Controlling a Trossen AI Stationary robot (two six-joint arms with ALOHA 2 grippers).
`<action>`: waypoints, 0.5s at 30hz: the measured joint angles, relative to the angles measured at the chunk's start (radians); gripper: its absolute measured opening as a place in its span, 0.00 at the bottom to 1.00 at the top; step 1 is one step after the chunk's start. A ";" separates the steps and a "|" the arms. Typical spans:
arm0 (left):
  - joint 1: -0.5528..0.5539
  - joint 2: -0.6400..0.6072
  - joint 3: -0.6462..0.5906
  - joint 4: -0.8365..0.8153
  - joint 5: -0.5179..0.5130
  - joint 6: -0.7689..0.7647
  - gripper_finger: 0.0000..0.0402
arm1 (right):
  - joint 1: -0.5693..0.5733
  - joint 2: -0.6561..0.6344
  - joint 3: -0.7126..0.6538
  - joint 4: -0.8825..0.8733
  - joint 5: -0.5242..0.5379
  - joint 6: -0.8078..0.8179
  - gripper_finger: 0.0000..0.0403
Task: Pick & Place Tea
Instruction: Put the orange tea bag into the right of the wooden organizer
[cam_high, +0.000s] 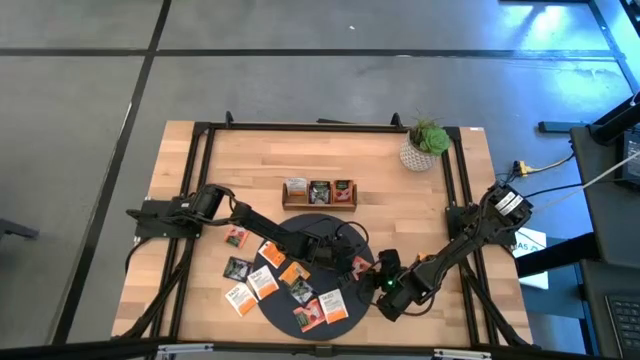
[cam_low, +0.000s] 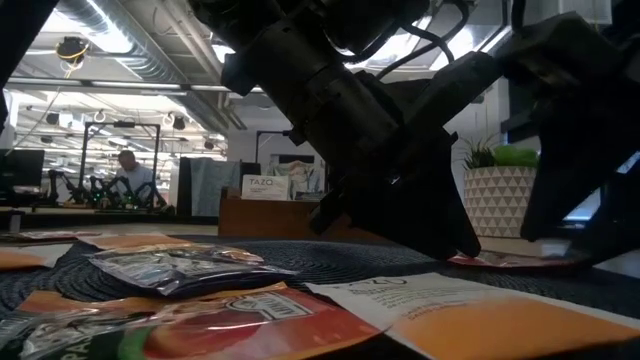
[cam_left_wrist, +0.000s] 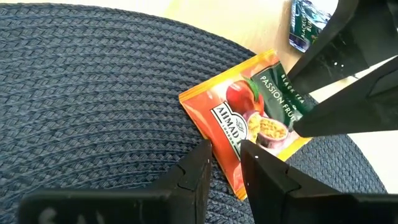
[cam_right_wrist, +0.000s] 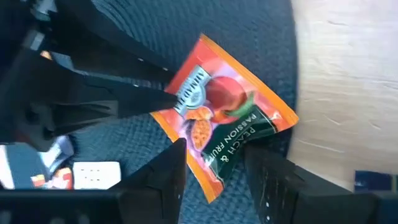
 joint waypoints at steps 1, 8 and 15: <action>0.000 0.000 0.000 0.000 0.000 0.000 0.21 | 0.000 0.000 0.000 -0.004 -0.004 0.000 0.40; 0.000 0.000 0.000 0.000 0.000 0.000 0.21 | 0.000 0.000 0.001 -0.011 -0.006 0.000 0.37; 0.000 0.000 0.000 0.001 0.000 0.000 0.21 | 0.001 0.000 0.001 -0.017 -0.009 0.000 0.25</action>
